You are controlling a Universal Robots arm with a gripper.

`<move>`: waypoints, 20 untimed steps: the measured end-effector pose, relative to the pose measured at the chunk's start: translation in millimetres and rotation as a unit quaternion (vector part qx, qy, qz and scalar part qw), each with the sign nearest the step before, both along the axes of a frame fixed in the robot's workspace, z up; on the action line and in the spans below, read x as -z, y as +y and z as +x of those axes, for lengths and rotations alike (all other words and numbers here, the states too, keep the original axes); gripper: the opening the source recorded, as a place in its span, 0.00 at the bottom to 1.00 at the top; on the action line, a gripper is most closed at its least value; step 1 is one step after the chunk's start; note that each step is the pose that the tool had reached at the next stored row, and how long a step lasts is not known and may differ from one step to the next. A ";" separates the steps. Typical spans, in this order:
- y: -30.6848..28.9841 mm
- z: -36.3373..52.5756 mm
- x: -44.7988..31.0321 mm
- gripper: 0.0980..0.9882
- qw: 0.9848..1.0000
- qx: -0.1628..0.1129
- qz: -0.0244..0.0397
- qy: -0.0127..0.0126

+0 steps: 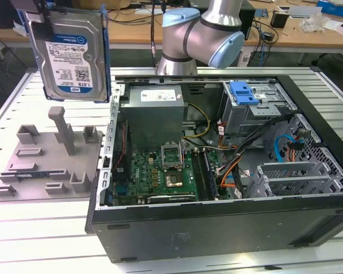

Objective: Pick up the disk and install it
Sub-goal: 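Pick up the disk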

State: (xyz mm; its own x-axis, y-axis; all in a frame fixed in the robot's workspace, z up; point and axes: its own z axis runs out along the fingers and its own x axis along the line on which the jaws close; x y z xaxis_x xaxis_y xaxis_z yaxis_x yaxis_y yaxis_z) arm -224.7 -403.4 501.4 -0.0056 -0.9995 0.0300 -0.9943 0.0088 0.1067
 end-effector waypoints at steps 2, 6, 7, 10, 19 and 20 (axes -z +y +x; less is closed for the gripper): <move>-2.1 6.2 -0.2 0.30 1.000 0.000 0.000 0.001; -7.5 18.5 -0.5 0.30 1.000 0.000 0.000 0.003; -9.2 22.0 -0.5 0.30 1.000 0.000 -0.001 0.004; -13.1 30.1 -0.5 0.30 1.000 0.000 -0.001 0.005; -26.4 58.8 -0.7 0.30 1.000 0.000 -0.001 0.010; -27.8 61.9 -0.7 0.30 1.000 0.000 -0.001 0.011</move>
State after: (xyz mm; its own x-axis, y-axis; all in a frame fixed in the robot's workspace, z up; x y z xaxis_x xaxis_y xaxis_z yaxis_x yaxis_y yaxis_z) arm -162.9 -431.2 502.1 -0.0048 -0.9995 0.0324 -0.9917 0.0089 0.1279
